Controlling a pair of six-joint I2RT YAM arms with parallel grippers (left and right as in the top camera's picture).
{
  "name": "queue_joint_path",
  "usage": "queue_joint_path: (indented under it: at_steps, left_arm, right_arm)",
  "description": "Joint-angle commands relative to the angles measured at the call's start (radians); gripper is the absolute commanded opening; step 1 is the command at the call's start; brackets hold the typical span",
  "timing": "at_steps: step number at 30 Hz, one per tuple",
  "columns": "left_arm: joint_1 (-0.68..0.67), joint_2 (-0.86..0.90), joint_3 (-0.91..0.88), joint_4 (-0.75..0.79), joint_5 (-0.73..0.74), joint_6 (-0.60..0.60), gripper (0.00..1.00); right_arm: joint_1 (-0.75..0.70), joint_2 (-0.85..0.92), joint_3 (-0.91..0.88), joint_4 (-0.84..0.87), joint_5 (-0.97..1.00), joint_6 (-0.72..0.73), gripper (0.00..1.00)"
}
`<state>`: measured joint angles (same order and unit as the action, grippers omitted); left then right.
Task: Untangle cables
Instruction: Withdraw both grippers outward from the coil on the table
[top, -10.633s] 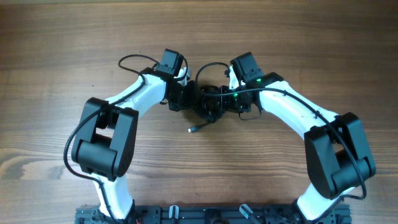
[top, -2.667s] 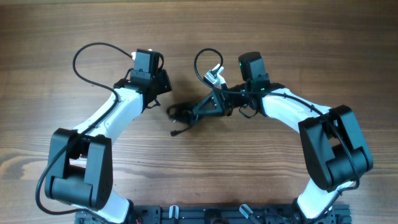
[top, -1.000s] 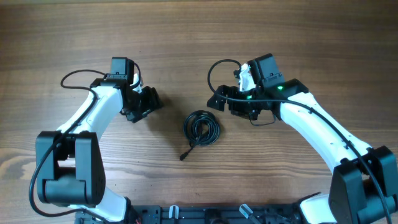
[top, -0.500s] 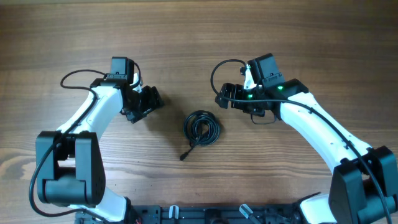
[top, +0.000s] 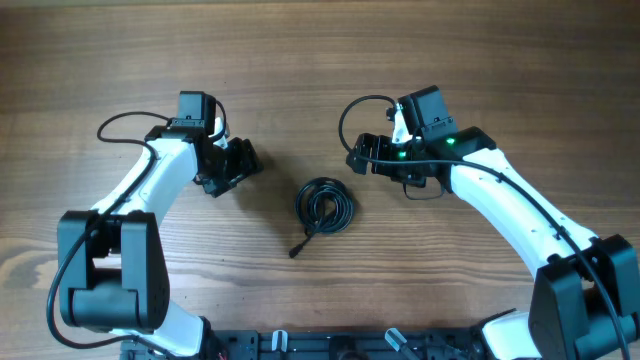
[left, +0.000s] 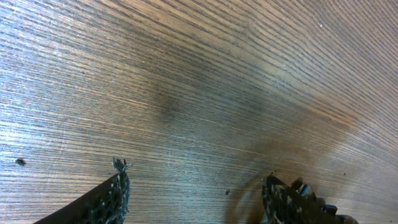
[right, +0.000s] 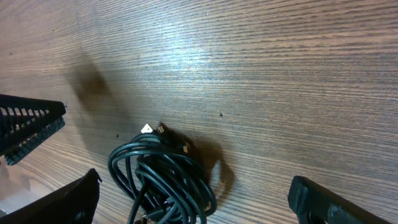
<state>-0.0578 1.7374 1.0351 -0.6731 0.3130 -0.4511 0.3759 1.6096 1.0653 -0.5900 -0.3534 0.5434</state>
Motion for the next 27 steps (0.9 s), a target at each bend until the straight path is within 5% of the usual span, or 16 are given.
queue_joint_path:
  at_steps: [1,4,8,15,27]
  left_arm:
    - [0.002,-0.008,0.001,0.004,0.009,-0.002,0.70]
    - [0.001,-0.008,0.001,0.004,0.009,-0.002,0.63]
    - [0.001,-0.008,0.001,0.003,0.009,-0.002,0.04]
    - [0.001,-0.007,-0.001,-0.023,0.008,-0.002,0.04]
    - [0.001,-0.007,-0.001,0.016,0.009,-0.078,0.04]
  right_arm:
    - [0.002,0.003,0.013,0.005,0.024,-0.017,1.00]
    - [0.002,0.003,0.013,0.005,0.024,-0.017,1.00]
    - [0.002,0.003,0.013,0.092,0.101,-0.017,1.00]
    - [0.002,0.003,0.013,0.381,0.331,-0.017,1.00]
    - [0.002,0.003,0.013,0.468,0.333,0.508,1.00]
